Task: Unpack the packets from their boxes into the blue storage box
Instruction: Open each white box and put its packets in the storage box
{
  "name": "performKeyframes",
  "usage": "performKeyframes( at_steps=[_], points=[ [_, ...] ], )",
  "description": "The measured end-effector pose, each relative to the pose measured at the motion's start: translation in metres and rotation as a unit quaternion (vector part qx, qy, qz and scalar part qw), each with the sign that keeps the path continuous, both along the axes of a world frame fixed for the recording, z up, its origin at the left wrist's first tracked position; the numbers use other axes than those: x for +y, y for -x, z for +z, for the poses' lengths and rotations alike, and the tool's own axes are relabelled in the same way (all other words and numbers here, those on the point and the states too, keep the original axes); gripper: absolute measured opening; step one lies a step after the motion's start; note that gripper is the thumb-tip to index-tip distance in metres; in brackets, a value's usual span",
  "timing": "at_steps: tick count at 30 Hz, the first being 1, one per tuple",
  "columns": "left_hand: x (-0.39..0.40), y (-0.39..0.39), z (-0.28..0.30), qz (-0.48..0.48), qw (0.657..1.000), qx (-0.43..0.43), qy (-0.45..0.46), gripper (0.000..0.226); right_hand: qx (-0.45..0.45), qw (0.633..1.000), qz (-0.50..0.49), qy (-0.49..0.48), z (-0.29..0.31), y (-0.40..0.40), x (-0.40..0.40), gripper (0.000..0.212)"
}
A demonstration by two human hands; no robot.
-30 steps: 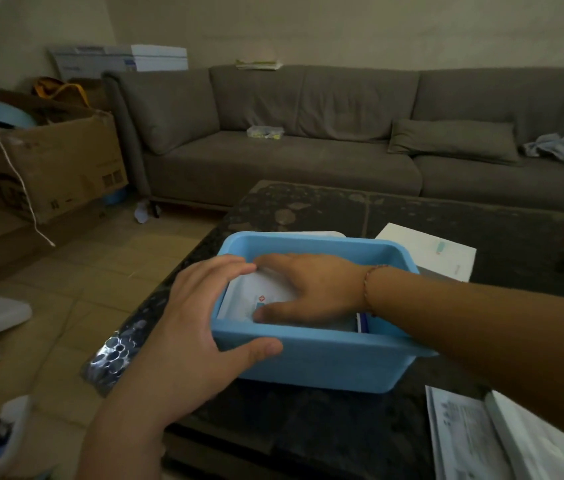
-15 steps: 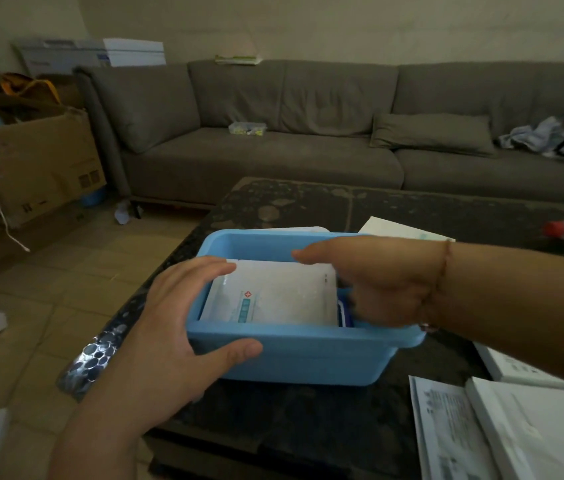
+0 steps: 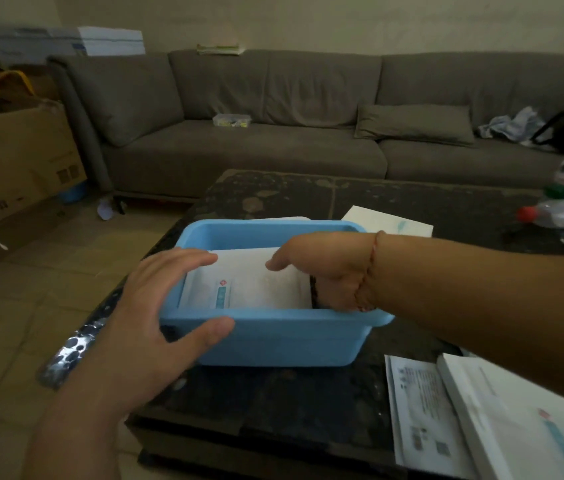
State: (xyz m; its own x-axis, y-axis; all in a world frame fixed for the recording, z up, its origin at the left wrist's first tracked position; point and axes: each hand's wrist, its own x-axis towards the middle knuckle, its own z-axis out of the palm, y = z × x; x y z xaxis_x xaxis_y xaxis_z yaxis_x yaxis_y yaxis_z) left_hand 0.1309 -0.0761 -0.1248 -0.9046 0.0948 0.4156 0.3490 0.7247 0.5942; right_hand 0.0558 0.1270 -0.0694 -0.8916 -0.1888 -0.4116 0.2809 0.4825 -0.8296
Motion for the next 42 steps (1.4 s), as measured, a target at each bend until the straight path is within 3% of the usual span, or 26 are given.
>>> performKeyframes(
  at_steps=[2, 4, 6, 8, 10, 13, 16, 19, 23, 25, 32, 38, 42],
  points=[
    [0.009, -0.002, 0.006, 0.016, 0.993, 0.111, 0.046, 0.053, 0.049, 0.999, 0.013, 0.016, 0.001, -0.013, 0.016, 0.058],
    [0.037, -0.012, 0.013, 0.013, 0.969, 0.244, 0.028, 0.035, 0.125, 0.992, 0.029, -0.009, 0.012, -0.037, 0.041, 0.057],
    [0.08, -0.025, 0.012, -0.077, 0.942, 0.327, -0.002, 0.014, 0.238, 0.971, 0.017, 0.022, 0.021, -0.062, 0.072, 0.051],
    [0.121, -0.031, -0.004, -0.199, 0.924, 0.325, 0.032, 0.018, 0.347, 0.937, -0.008, 0.042, 0.007, -0.091, 0.109, 0.028],
    [0.149, -0.027, -0.029, -0.282, 0.912, 0.286, 0.081, 0.022, 0.436, 0.897, -0.058, -0.043, -0.025, -0.115, 0.142, 0.018],
    [0.163, -0.016, -0.054, -0.322, 0.919, 0.157, 0.165, 0.034, 0.492, 0.841, -0.039, -0.224, -0.071, -0.134, 0.169, 0.024],
    [0.166, -0.01, -0.068, -0.346, 0.893, 0.131, 0.257, 0.042, 0.546, 0.775, 0.053, -0.313, -0.108, -0.141, 0.177, 0.029],
    [0.166, -0.009, -0.071, -0.352, 0.889, 0.124, 0.264, 0.033, 0.555, 0.733, 0.122, -0.373, -0.13, -0.141, 0.177, 0.032],
    [0.166, -0.012, -0.07, -0.33, 0.89, 0.165, 0.267, 0.026, 0.54, 0.736, 0.127, -0.389, -0.133, -0.139, 0.183, 0.049],
    [0.168, -0.013, -0.069, -0.314, 0.894, 0.187, 0.26, 0.034, 0.541, 0.738, 0.113, -0.387, -0.13, -0.138, 0.185, 0.055],
    [0.167, -0.019, -0.065, -0.311, 0.907, 0.247, 0.142, 0.006, 0.542, 0.714, 0.077, -0.436, -0.131, -0.136, 0.19, 0.043],
    [0.164, -0.031, -0.041, -0.264, 0.903, 0.331, 0.076, 0.005, 0.51, 0.726, 0.058, -0.458, -0.135, -0.136, 0.194, 0.049],
    [0.168, -0.041, -0.028, -0.202, 0.907, 0.367, 0.038, 0.013, 0.558, 0.708, 0.049, -0.429, -0.125, -0.141, 0.189, 0.039]
  ],
)
